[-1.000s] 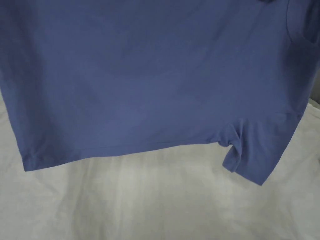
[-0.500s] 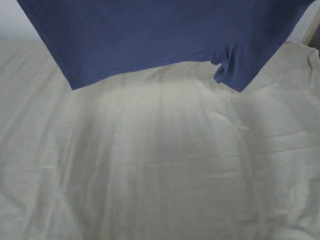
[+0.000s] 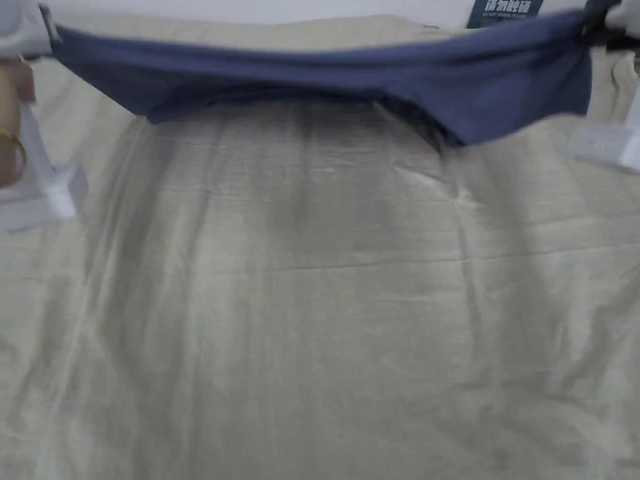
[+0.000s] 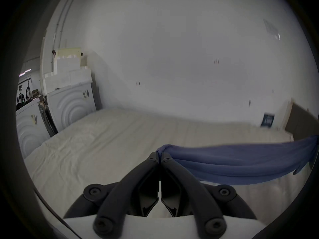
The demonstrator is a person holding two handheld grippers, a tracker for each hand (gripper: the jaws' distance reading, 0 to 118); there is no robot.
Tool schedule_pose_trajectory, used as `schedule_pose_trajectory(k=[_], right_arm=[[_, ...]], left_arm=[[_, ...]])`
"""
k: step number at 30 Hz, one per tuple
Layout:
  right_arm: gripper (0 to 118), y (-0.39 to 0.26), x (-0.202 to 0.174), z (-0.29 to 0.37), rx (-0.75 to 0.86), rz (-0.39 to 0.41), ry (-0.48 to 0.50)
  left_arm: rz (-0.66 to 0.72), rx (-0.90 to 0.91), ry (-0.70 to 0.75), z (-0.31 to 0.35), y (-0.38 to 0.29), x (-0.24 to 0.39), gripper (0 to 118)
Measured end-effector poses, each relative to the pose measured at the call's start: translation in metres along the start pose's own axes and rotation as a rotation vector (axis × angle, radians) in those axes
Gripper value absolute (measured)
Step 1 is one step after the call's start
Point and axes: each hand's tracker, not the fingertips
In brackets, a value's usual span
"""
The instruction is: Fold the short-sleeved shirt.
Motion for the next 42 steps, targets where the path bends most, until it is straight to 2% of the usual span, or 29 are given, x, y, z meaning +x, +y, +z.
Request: schedule_pose_trajectory(k=[3,7,10,11,13,17,23,29,36,42], right_arm=[[6,-0.050,0.015,-0.011,-0.097,-0.026,0.004],[6,-0.111,0.031,-0.014,-0.213,0.033,0.021],[6,-0.153,0.041,-0.001,-0.260,0.002,0.040],[6,-0.165,0.046,0.004,-0.272,-0.035,0.045],[6,-0.187,0.055,0.020,-0.289,-0.106,0.067],[6,-0.220,0.074,0.057,-0.320,-0.079,0.068],[6,-0.249,0.110,0.126,-0.339,-0.097,0.096],[6,-0.269,0.132,0.189,-0.350,0.012,0.105],[6,-0.296,0.155,0.247,-0.413,0.047,0.118],[6,-0.325,0.172,0.263,-0.487,0.095,0.053]], left_arm=[[-0.014,-0.084,-0.016,0.004,-0.045,-0.005,0],[-0.030,-0.174,-0.042,0.012,-0.093,-0.022,0],[-0.011,-0.216,-0.063,0.038,-0.126,-0.037,0],[-0.001,-0.232,-0.073,0.047,-0.135,-0.043,0],[0.024,-0.245,-0.079,0.069,-0.151,-0.052,0],[0.045,-0.294,-0.098,0.117,-0.181,-0.076,0],[0.082,-0.339,-0.138,0.189,-0.218,-0.112,0],[0.077,-0.359,-0.180,0.255,-0.241,-0.134,0],[0.081,-0.387,-0.215,0.314,-0.265,-0.160,0],[0.097,-0.469,-0.241,0.339,-0.296,-0.179,0]])
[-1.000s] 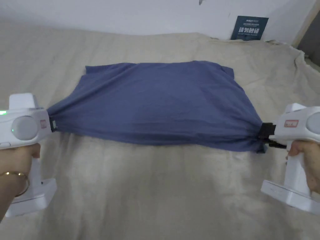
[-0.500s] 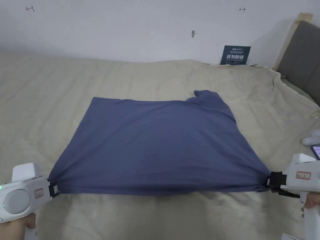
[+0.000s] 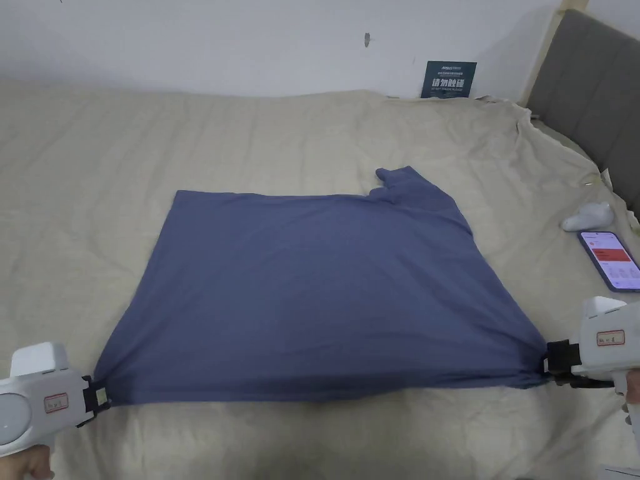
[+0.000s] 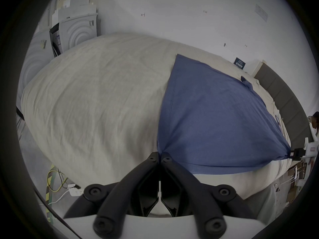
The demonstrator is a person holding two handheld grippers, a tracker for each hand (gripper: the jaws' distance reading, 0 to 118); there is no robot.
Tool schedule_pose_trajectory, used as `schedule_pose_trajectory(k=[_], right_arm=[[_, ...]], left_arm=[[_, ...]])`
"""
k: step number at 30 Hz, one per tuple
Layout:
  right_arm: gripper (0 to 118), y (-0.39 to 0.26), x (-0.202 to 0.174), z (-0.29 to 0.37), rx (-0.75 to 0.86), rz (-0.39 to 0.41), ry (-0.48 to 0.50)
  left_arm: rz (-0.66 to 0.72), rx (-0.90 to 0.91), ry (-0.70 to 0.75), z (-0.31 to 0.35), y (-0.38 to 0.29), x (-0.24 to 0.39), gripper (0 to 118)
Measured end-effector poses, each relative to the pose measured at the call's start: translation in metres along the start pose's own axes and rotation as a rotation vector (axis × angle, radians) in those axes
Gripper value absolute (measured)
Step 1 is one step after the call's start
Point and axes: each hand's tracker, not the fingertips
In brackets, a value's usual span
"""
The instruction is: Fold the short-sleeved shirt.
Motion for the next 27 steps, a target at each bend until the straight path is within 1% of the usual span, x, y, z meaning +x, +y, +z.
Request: schedule_pose_trajectory(k=[3,4,7,9,11,12,13,14,15,16,17,20,22,24,27], right_arm=[[6,-0.013,-0.004,-0.008,-0.025,0.042,-0.044],[6,-0.016,-0.006,-0.011,-0.028,0.045,-0.051],[6,-0.026,-0.010,-0.022,-0.039,0.041,-0.068],[6,-0.032,-0.012,-0.028,-0.034,0.041,-0.083],[7,-0.036,-0.012,-0.030,-0.026,0.019,-0.076],[12,-0.037,-0.011,-0.030,-0.014,0.006,-0.075],[25,-0.037,-0.010,-0.029,-0.009,-0.001,-0.076],[48,-0.037,-0.008,-0.026,-0.006,0.000,-0.074],[83,-0.036,-0.007,-0.023,-0.003,0.005,-0.073],[102,-0.034,-0.006,-0.019,-0.003,0.015,-0.077],[110,-0.031,-0.004,-0.012,0.001,0.032,-0.083],[110,-0.018,-0.003,0.018,0.092,0.086,-0.122],[110,-0.008,-0.006,0.044,0.169,0.115,-0.126],[110,0.001,-0.011,0.075,0.271,0.130,-0.121],[111,0.005,-0.021,0.112,0.431,0.121,-0.092]], left_arm=[[-0.004,-0.032,0.015,-0.004,-0.012,0.000,0],[-0.011,-0.034,0.023,-0.006,-0.015,0.000,0],[-0.095,-0.051,0.079,-0.014,-0.022,0.005,0],[-0.103,-0.048,0.084,-0.016,-0.024,0.010,0],[-0.102,-0.040,0.102,-0.016,-0.024,0.012,21],[-0.106,-0.042,0.105,-0.016,-0.024,0.012,44],[-0.112,-0.046,0.110,-0.015,-0.023,0.012,68],[-0.119,-0.051,0.112,-0.013,-0.021,0.011,86],[-0.124,-0.056,0.107,-0.010,-0.019,0.009,104],[-0.127,-0.058,0.098,-0.007,-0.016,0.007,111],[-0.127,-0.058,0.088,-0.002,-0.010,0.005,114],[-0.115,-0.023,0.069,0.015,0.012,0.002,114],[-0.104,0.042,0.057,0.029,0.032,0.004,114],[-0.100,0.121,0.026,0.046,0.050,0.010,114],[-0.096,0.249,-0.005,0.068,0.068,0.023,114]])
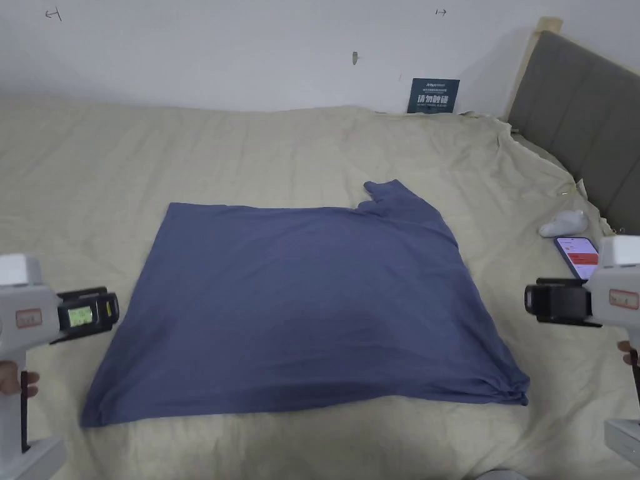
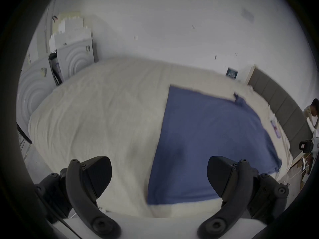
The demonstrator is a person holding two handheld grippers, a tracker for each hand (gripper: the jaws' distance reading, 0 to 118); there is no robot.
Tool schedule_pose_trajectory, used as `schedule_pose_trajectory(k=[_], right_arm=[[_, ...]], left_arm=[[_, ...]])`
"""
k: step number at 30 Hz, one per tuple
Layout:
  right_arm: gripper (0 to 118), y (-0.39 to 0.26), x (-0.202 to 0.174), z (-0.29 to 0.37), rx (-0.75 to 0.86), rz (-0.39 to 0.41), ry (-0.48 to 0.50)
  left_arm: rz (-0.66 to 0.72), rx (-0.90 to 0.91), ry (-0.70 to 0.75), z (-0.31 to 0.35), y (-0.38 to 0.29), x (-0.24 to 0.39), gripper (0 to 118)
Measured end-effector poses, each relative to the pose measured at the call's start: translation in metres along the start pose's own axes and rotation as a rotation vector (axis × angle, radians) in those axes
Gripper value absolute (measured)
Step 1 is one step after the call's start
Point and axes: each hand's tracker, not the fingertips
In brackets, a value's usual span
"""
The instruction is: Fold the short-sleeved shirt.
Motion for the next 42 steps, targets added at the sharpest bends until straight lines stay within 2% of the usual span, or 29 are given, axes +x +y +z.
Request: schedule_pose_trajectory(k=[4,8,11,14,15,17,18,20,22,24,29,33,37,42], right_arm=[[110,0.000,-0.016,0.030,0.188,-0.035,0.006],[111,-0.020,-0.039,0.043,0.353,0.000,-0.041],[111,-0.039,-0.054,0.043,0.396,0.005,0.000],[108,-0.055,-0.066,0.042,0.412,-0.001,0.011],[98,-0.059,-0.063,0.036,0.423,0.006,0.018],[73,-0.066,-0.067,0.034,0.439,0.010,0.027],[59,-0.069,-0.068,0.033,0.440,0.008,0.035],[42,-0.073,-0.070,0.031,0.443,-0.013,0.065],[13,-0.076,-0.071,0.029,0.441,-0.012,0.078],[0,-0.079,-0.076,0.027,0.450,0.006,0.069],[0,-0.083,-0.080,0.024,0.439,0.015,0.089],[0,-0.085,-0.079,0.022,0.425,-0.035,0.095],[0,-0.085,-0.079,0.023,0.410,-0.042,0.091],[0,-0.080,-0.077,0.023,0.355,-0.023,0.093]], left_arm=[[-0.086,0.220,0.015,0.021,0.004,0.024,113],[-0.124,0.407,0.055,0.029,-0.014,0.041,108],[-0.104,0.464,0.029,0.034,-0.029,0.048,89],[-0.104,0.478,0.010,0.031,-0.042,0.049,65],[-0.106,0.484,0.006,0.031,-0.046,0.050,46],[-0.102,0.491,-0.005,0.030,-0.051,0.050,22],[-0.097,0.489,-0.031,0.029,-0.054,0.050,14],[-0.101,0.493,-0.037,0.033,-0.059,0.055,1],[-0.122,0.489,-0.033,0.033,-0.064,0.059,0],[-0.131,0.474,-0.050,0.036,-0.066,0.065,0],[-0.156,0.471,-0.043,0.039,-0.072,0.074,0],[-0.169,0.465,-0.045,0.040,-0.073,0.079,0],[-0.159,0.455,-0.050,0.035,-0.073,0.077,0],[-0.152,0.440,-0.051,0.032,-0.075,0.076,0]])
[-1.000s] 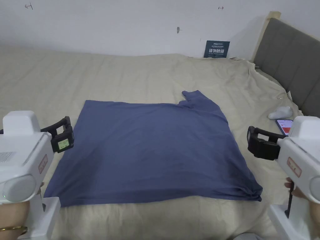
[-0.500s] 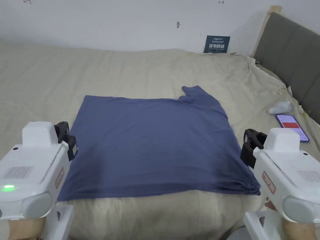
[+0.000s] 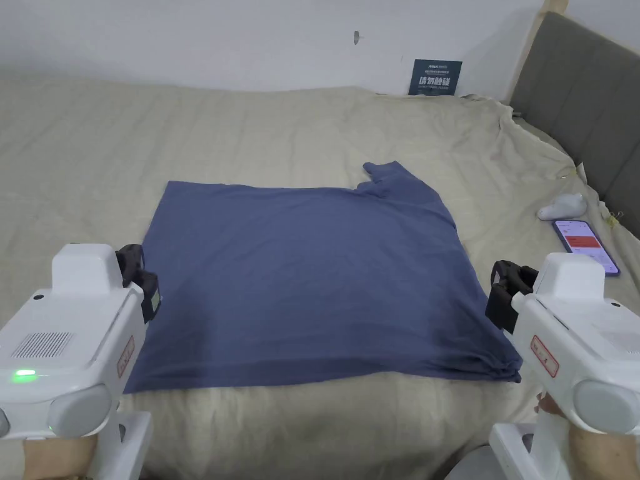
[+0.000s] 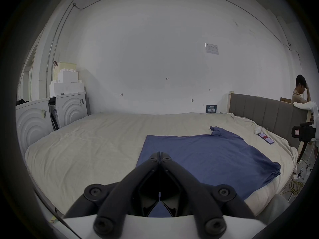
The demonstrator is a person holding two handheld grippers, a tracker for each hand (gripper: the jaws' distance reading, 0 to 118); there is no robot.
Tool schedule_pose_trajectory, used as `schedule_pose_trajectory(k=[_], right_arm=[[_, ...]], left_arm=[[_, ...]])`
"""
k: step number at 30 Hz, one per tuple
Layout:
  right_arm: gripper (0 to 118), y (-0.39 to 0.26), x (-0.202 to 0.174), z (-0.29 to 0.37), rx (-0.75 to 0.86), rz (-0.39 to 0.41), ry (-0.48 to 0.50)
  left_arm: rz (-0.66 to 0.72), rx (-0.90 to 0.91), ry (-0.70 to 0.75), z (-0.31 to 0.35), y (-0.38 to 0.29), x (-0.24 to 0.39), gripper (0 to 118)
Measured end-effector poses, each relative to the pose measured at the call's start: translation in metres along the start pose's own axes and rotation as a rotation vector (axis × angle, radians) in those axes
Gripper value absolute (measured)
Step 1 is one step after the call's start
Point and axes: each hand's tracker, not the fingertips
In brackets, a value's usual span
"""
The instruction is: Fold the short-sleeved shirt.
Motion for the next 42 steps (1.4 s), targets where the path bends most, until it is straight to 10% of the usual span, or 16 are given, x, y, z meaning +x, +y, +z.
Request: schedule_pose_trajectory(k=[11,13,15,17,28,33,37,39,42], right_arm=[[0,-0.008,0.055,-0.054,-0.485,-0.086,-0.020],[25,-0.016,0.062,-0.058,-0.544,-0.097,-0.027],[86,-0.027,0.070,-0.065,-0.597,-0.161,-0.035],[103,-0.037,0.075,-0.071,-0.649,-0.184,-0.029],[99,-0.080,0.063,-0.096,-0.676,-0.104,-0.132],[17,-0.087,0.061,-0.104,-0.654,-0.115,-0.119],[8,-0.085,0.065,-0.105,-0.663,-0.119,-0.095],[8,-0.080,0.068,-0.102,-0.661,-0.132,-0.086],[8,-0.071,0.072,-0.096,-0.643,-0.175,-0.072]], left_arm=[[0.000,-0.037,-0.004,-0.003,-0.007,0.001,0],[0.001,-0.044,-0.005,-0.003,-0.008,0.001,0],[0.000,-0.053,-0.008,-0.006,-0.010,0.001,0],[-0.003,-0.063,-0.007,-0.008,-0.012,0.002,0],[-0.012,-0.110,0.004,-0.016,-0.021,-0.004,0],[-0.009,-0.138,0.013,-0.020,-0.026,-0.008,0],[0.004,-0.157,0.020,-0.022,-0.028,-0.009,0],[0.020,-0.165,0.025,-0.025,-0.028,-0.012,19],[0.088,-0.257,0.010,-0.035,-0.021,-0.023,94]])
